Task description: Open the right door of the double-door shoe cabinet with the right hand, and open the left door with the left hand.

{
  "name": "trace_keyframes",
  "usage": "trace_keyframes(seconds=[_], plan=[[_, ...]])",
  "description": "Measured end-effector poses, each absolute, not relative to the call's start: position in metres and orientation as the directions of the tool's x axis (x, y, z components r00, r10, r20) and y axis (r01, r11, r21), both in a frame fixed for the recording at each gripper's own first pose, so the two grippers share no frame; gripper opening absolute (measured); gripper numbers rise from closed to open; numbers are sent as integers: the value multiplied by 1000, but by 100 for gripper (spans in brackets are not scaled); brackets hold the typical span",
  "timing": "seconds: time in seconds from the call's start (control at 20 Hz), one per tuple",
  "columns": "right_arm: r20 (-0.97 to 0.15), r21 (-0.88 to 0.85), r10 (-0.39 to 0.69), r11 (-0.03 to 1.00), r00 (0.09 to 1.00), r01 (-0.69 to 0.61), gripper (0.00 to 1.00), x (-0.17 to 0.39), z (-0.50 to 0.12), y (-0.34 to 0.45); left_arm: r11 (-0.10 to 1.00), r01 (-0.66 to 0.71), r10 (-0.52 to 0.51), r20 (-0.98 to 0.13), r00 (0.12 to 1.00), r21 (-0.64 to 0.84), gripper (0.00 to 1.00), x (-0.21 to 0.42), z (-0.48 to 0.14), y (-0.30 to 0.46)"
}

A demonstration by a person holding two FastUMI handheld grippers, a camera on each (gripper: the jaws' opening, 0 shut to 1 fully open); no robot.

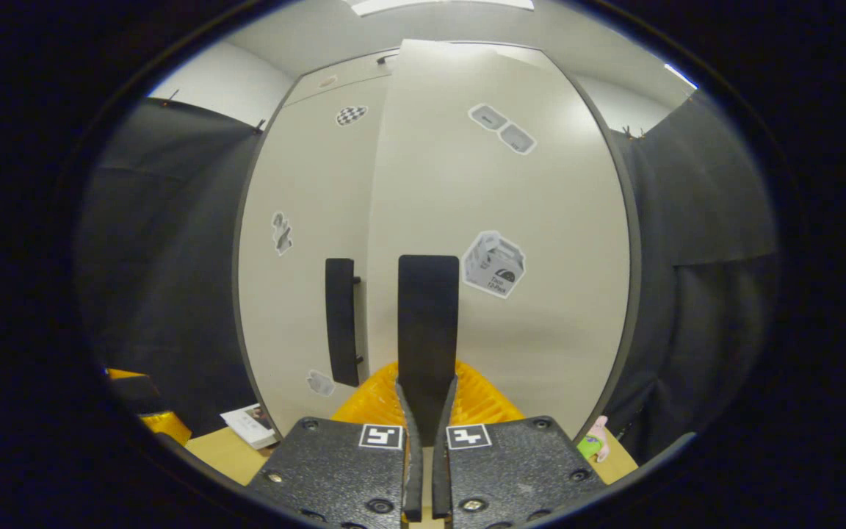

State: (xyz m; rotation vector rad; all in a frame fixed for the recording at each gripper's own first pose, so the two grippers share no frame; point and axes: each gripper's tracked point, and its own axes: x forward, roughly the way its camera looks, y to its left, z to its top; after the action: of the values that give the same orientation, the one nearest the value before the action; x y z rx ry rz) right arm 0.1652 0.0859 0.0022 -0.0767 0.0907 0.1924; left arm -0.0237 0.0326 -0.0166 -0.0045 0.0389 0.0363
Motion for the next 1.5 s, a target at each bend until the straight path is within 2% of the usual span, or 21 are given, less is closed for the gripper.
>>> trace_keyframes(seconds=[0.65,1.2,1.5], plan=[[-90,-78,237,967,967,-244,8,136,7,60,1000,-7,7,-34,999,-2,95,-13,-15,6],[-91,-101,156,981,984,-165,7,129,10,33,998,70,-70,-22,997,5,95,-12,-11,-37],[-86,-110,122,985,989,-131,7,132,11,24,998,68,-68,-29,997,2,95,-11,-14,-40]])
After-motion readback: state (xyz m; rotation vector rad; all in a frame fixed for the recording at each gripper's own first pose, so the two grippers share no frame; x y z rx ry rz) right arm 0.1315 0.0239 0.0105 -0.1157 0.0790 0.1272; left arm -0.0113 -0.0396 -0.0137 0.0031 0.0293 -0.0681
